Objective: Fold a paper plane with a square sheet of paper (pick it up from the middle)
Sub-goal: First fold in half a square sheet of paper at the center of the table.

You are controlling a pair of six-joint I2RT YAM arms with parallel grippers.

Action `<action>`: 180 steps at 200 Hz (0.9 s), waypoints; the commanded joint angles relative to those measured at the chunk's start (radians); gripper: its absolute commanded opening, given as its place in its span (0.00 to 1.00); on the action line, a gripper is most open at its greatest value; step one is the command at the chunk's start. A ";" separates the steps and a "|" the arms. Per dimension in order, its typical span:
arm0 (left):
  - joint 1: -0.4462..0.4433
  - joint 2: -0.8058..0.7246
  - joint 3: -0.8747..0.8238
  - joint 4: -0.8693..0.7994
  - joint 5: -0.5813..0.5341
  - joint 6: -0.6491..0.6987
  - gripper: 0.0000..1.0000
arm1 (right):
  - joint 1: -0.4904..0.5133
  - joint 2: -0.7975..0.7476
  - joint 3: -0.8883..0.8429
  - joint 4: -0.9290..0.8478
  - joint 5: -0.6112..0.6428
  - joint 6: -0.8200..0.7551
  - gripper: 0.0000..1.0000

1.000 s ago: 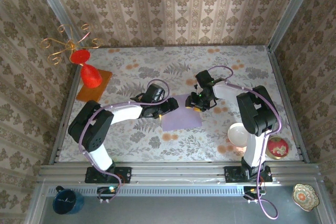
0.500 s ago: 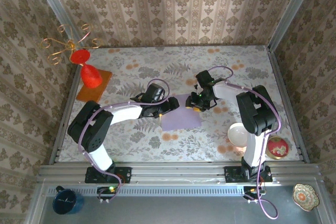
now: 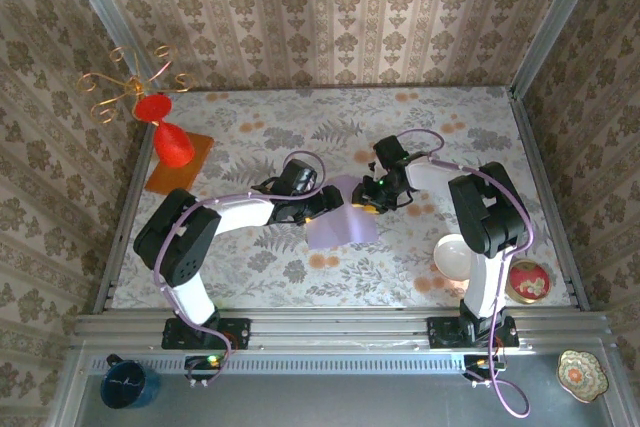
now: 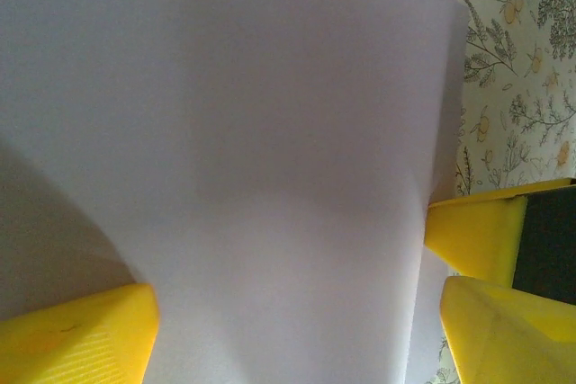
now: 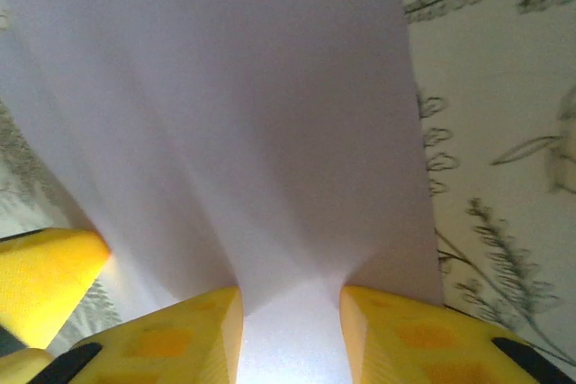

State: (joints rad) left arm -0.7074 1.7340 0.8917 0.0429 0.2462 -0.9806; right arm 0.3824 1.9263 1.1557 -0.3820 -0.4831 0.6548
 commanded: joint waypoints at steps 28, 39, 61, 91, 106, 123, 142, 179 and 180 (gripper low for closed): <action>-0.005 0.001 -0.030 0.007 -0.021 -0.020 0.83 | 0.025 0.067 -0.039 0.068 -0.103 0.087 0.36; -0.005 0.002 -0.028 0.004 -0.021 -0.018 0.83 | 0.032 0.076 -0.035 0.079 -0.116 0.097 0.35; -0.004 0.004 -0.028 -0.007 -0.024 -0.015 0.82 | 0.055 0.093 -0.031 0.103 -0.134 0.121 0.33; -0.004 0.001 -0.027 -0.042 -0.044 -0.009 0.71 | 0.070 0.096 -0.039 0.143 -0.168 0.152 0.29; -0.002 -0.004 -0.028 -0.053 -0.053 -0.003 0.60 | 0.063 0.071 -0.044 0.146 -0.163 0.148 0.28; 0.005 -0.019 -0.034 -0.053 -0.054 0.007 0.48 | 0.040 0.009 -0.063 0.163 -0.149 0.144 0.28; 0.019 -0.057 -0.053 -0.027 -0.046 0.022 0.38 | -0.004 -0.092 -0.103 0.191 -0.126 0.130 0.31; 0.088 -0.196 -0.095 0.067 0.052 0.048 0.30 | -0.106 -0.279 -0.197 0.282 -0.136 0.085 0.43; 0.089 -0.200 -0.095 0.069 0.056 0.048 0.30 | -0.108 -0.283 -0.199 0.285 -0.138 0.085 0.43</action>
State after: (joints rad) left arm -0.6624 1.6432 0.8139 0.0357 0.2340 -0.9649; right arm 0.3286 1.7657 0.9943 -0.1726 -0.6098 0.7788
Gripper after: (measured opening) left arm 0.314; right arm 0.395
